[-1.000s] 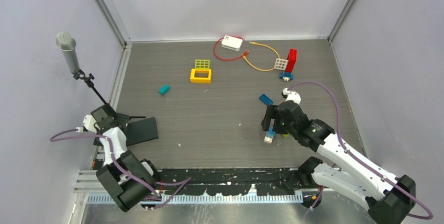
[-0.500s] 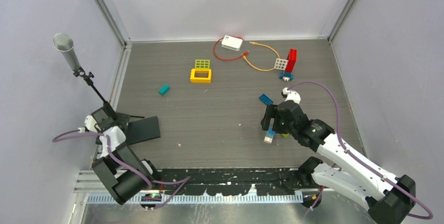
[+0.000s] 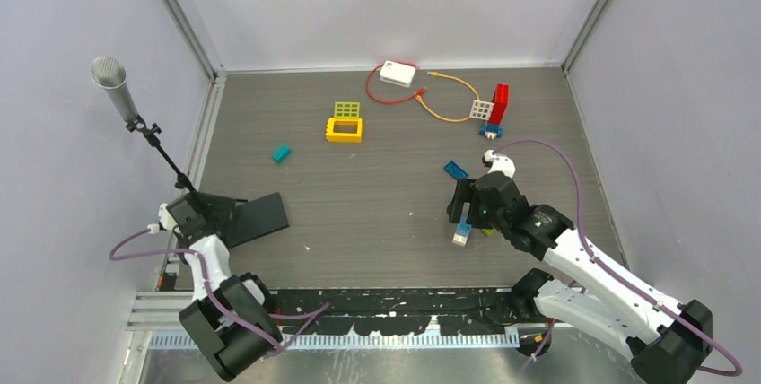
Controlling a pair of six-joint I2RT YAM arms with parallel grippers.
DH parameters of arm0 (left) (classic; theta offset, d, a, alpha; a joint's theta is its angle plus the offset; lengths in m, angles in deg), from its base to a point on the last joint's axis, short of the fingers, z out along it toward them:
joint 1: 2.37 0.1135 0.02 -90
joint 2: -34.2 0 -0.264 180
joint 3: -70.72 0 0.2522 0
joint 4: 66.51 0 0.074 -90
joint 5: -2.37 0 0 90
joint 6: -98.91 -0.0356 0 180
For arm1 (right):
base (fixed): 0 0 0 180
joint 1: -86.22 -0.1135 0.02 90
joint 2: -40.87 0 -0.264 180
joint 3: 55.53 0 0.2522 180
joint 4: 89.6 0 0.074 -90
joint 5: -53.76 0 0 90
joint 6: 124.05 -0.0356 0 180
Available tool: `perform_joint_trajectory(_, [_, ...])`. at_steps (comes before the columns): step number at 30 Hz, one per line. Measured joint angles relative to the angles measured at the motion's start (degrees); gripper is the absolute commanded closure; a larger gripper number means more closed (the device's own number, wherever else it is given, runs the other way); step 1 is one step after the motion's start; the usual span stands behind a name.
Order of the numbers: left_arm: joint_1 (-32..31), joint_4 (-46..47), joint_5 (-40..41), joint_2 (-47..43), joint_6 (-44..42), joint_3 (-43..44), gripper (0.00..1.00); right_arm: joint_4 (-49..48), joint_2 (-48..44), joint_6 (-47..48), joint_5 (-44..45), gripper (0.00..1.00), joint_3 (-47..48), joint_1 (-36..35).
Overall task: Insert the plug into the switch port
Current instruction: Move the switch port to the center of the board.
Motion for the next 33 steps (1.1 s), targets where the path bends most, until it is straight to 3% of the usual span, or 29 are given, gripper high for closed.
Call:
perform_joint_trajectory(9, [-7.3, -0.1, 0.2, -3.0, 0.9, -1.6, 0.03, 0.0, -0.5, 0.0, -0.2, 0.16, 0.0, 0.0])
perform_joint_trajectory(17, [-24.6, -0.2, 7.5, -3.7, 6.2, -1.9, 0.02, 0.0, -0.5, 0.0, -0.4, 0.16, 0.0, 0.0])
perform_joint_trajectory(22, [-31.7, 0.4, 11.7, -2.3, 9.2, -1.8, 0.02, 0.0, -0.5, 0.0, -0.4, 0.16, 0.0, 0.0])
perform_joint_trajectory(27, [-40.6, 1.8, 17.1, 2.0, 12.0, -0.3, 0.01, -0.2, -0.5, 0.0, -0.4, 0.16, -0.3, 0.0])
perform_joint_trajectory(33, [-56.7, 3.3, 25.3, 11.3, 16.7, 4.9, 0.00, -0.5, -0.5, 0.0, -0.4, 0.16, -1.2, 0.0])
